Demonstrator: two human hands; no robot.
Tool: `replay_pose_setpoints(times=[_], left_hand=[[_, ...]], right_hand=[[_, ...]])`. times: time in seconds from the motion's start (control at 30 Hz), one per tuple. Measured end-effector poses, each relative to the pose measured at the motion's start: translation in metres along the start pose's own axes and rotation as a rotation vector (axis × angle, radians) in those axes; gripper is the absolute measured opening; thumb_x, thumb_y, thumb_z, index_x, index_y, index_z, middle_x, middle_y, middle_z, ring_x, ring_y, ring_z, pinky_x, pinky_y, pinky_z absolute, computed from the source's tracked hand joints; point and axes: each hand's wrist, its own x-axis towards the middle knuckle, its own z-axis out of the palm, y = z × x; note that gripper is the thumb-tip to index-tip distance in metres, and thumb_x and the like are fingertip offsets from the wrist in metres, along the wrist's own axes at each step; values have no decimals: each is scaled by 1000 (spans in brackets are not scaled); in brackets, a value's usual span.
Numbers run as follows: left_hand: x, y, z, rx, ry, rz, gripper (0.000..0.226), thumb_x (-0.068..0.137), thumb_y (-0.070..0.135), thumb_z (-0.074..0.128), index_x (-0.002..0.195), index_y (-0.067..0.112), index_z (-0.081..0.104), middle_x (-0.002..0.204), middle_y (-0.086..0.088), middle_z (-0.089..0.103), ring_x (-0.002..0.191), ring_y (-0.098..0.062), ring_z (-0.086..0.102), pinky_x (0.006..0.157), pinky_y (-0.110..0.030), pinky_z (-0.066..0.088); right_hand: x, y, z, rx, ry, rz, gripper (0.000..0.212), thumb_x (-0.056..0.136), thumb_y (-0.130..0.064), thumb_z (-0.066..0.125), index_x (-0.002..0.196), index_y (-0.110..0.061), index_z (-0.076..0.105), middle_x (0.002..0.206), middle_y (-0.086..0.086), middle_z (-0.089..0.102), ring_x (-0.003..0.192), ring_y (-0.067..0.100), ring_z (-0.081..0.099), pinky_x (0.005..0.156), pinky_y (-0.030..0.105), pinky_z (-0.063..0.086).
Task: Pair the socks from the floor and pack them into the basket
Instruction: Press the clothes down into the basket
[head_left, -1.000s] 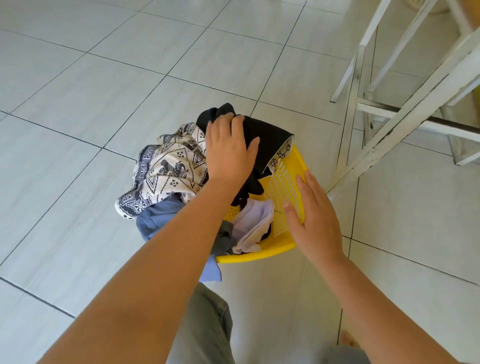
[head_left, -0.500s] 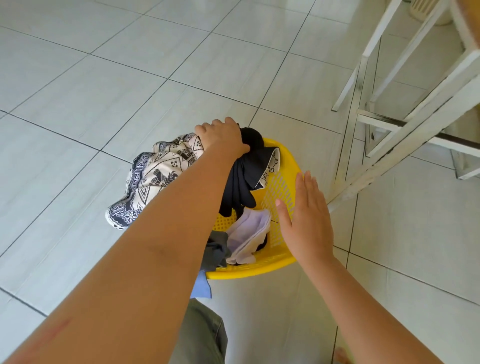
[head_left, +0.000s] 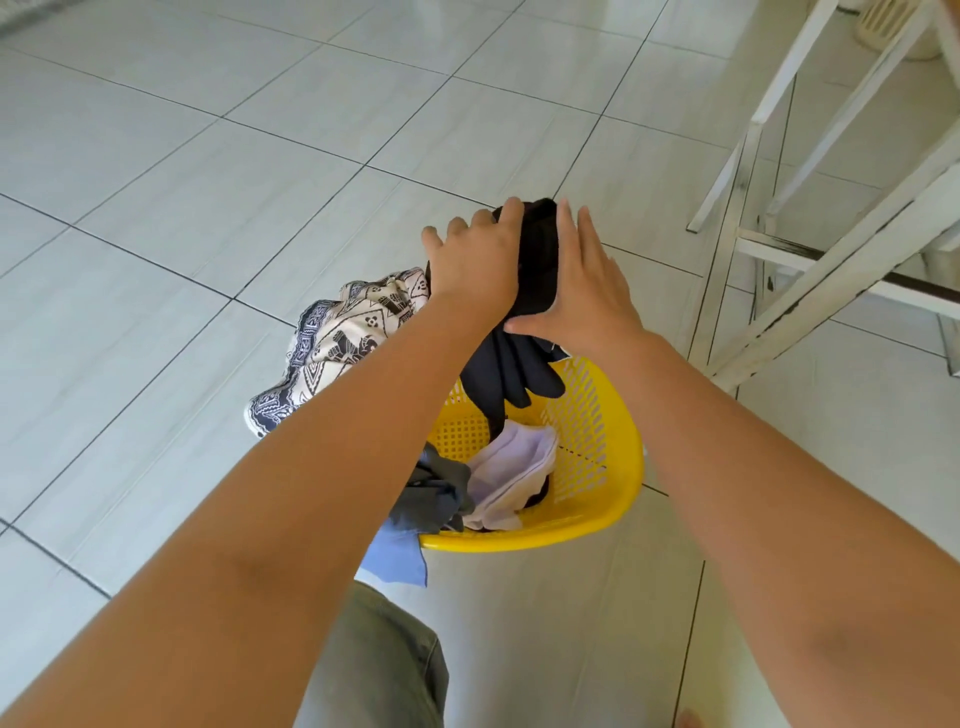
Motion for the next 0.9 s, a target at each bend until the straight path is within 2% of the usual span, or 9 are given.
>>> replay_pose_setpoints(times=[0.1,0.2,0.3,0.43,0.53,0.6,0.67,0.8,0.9], left_hand=[[-1,-6,-17,-209,-17,19,42,86,25,61,123,15,46,106,-10,63,100,-35,59,82,-44,43],[-5,-12,-32,-557,-163,17,41,83,26,66,118,13,50,97,-10,64,95,-32,61,75,-33,45],[-14,-14,-42,-755,-282,21,41,82,28,72,116,16,52,102,-7,67,97,-26,63,82,-35,50],[-28,-17,-45,-984,-506,46,49,83,36,74,128,31,55,115,5,61,101,-10,60,89,-26,50],[-43,-21,-34,-984,-670,121,55,82,36,75,133,31,54,128,9,60,115,-6,57,104,-30,44],[-58,-23,-20,-916,-792,144,68,82,30,77,142,28,44,135,9,54,122,-7,52,107,-28,41],[-74,-25,0,-854,-827,148,82,79,22,80,147,21,34,141,3,48,126,-9,47,107,-26,37],[-100,-29,47,-638,-632,116,86,69,32,74,145,22,36,137,-9,51,127,-28,48,106,-45,41],[-120,-23,68,-421,-540,156,81,80,27,72,148,19,30,143,-12,45,130,-34,42,109,-43,33]], right_hand=[[0,3,-10,66,35,-61,128,59,-53,84,155,-30,3,163,8,9,142,33,33,106,52,40],[-11,4,-23,225,40,-76,100,66,-41,83,147,-35,25,149,-2,33,126,26,51,93,46,49],[-26,5,-34,271,56,-49,78,68,-41,80,133,-37,38,129,-5,47,114,20,56,87,40,49],[-48,13,-42,305,-3,-12,71,67,-42,81,126,-35,43,118,-3,54,106,19,58,85,41,51],[-62,18,-31,230,-130,-12,71,65,-45,81,124,-31,44,117,-3,57,103,19,58,77,37,50],[-71,19,-16,130,-214,-12,73,66,-50,79,126,-30,43,121,-2,56,106,23,58,76,37,49],[-77,19,1,10,-269,-12,82,68,-54,77,134,-27,37,127,3,55,111,28,58,80,40,51],[-84,13,26,-205,-280,-47,85,76,-47,76,142,-19,31,132,9,53,117,31,56,87,41,50],[-91,13,41,-374,-350,-72,91,81,-47,71,150,-14,21,144,8,46,127,28,50,95,39,46]])
